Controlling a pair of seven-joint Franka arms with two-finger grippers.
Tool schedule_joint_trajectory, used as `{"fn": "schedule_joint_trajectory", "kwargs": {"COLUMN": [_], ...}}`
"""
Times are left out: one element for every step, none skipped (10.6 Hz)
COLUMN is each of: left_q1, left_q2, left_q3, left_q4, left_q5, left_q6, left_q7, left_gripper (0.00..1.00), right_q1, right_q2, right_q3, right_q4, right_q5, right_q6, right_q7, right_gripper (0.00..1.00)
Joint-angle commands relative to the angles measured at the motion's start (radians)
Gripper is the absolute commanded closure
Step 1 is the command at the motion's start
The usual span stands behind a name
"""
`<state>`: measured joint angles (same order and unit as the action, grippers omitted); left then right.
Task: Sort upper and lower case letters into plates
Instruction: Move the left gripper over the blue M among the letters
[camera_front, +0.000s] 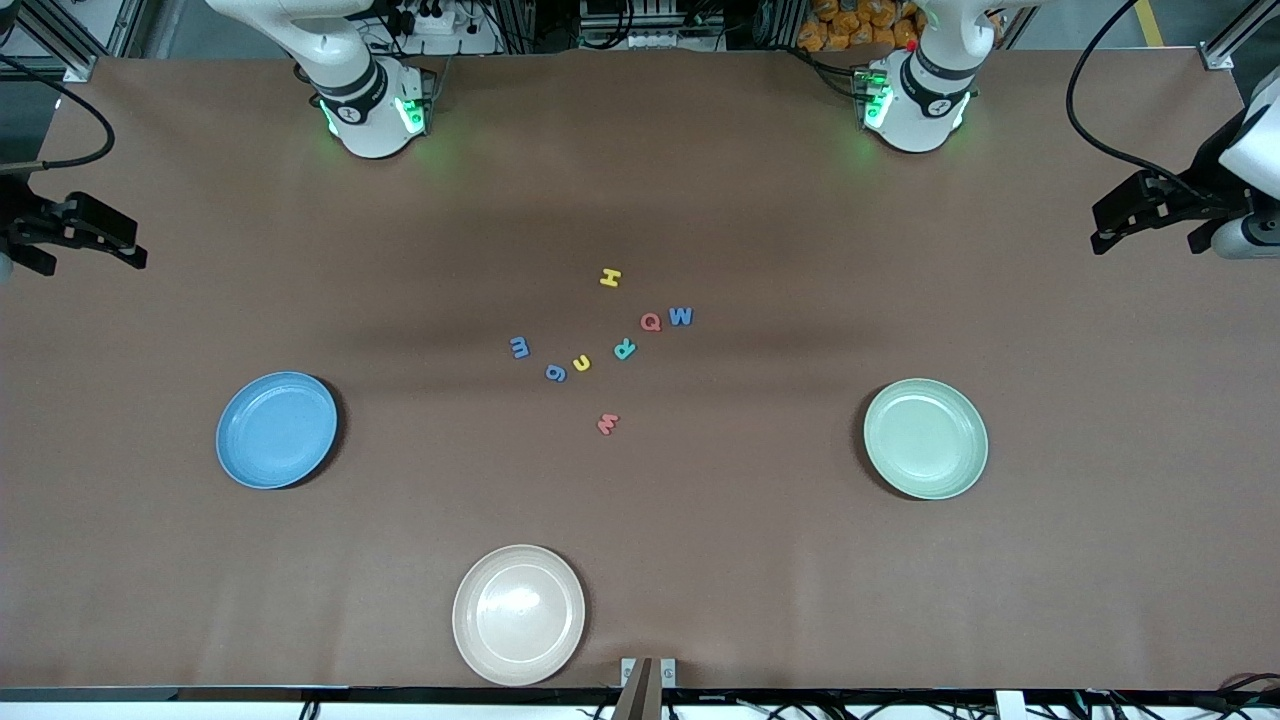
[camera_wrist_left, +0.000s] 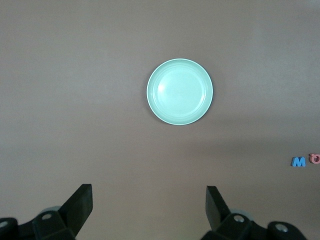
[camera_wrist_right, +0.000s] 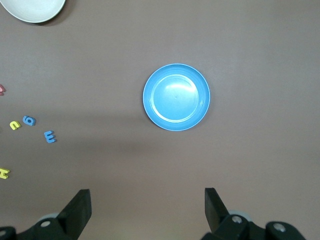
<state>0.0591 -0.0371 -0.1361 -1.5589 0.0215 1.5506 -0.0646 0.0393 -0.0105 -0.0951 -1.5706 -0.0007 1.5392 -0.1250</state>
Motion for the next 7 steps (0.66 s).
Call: {"fn": "schedule_joint_trajectory", "kwargs": {"left_q1": [-0.024, -0.037, -0.066, -0.067, -0.074, -0.091, -0.094], "left_q2": [-0.004, 0.005, 0.02, 0.029, 0.045, 0.06, 0.065], "left_q3": [0.009, 0.004, 0.0, 0.001, -0.007, -0.07, -0.129], "left_q4": [0.01, 0.008, 0.01, 0.01, 0.007, -0.007, -0.05], "left_q5": [-0.029, -0.028, -0.018, -0.031, -0.031, -0.028, -0.023], "left_q6": [-0.02, -0.02, -0.02, -0.018, -0.014, -0.003, 0.044], "left_q7": [0.025, 0.003, -0.021, -0.018, -0.017, -0.052, -0.129], "left_gripper": [0.0, 0.0, 0.0, 0.0, 0.0, 0.0, 0.0], "right_q1": [-0.007, -0.002, -0.002, -0.004, -0.004, -0.007, -0.007], "right_q2": [-0.011, -0.011, -0.011, -0.013, -0.013, -0.011, -0.011], "right_q3": [0.008, 0.008, 0.009, 0.009, 0.009, 0.009, 0.009], "right_q4": [-0.014, -0.014, -0.014, -0.014, -0.014, -0.014, -0.016], "right_q5": [0.001, 0.001, 0.001, 0.001, 0.001, 0.001, 0.001], "right_q6": [0.004, 0.004, 0.006, 0.006, 0.004, 0.004, 0.004], "right_q7": [-0.009, -0.002, -0.001, -0.001, -0.001, -0.001, -0.001], "right_gripper": [0.0, 0.0, 0.0, 0.0, 0.0, 0.0, 0.0]}}
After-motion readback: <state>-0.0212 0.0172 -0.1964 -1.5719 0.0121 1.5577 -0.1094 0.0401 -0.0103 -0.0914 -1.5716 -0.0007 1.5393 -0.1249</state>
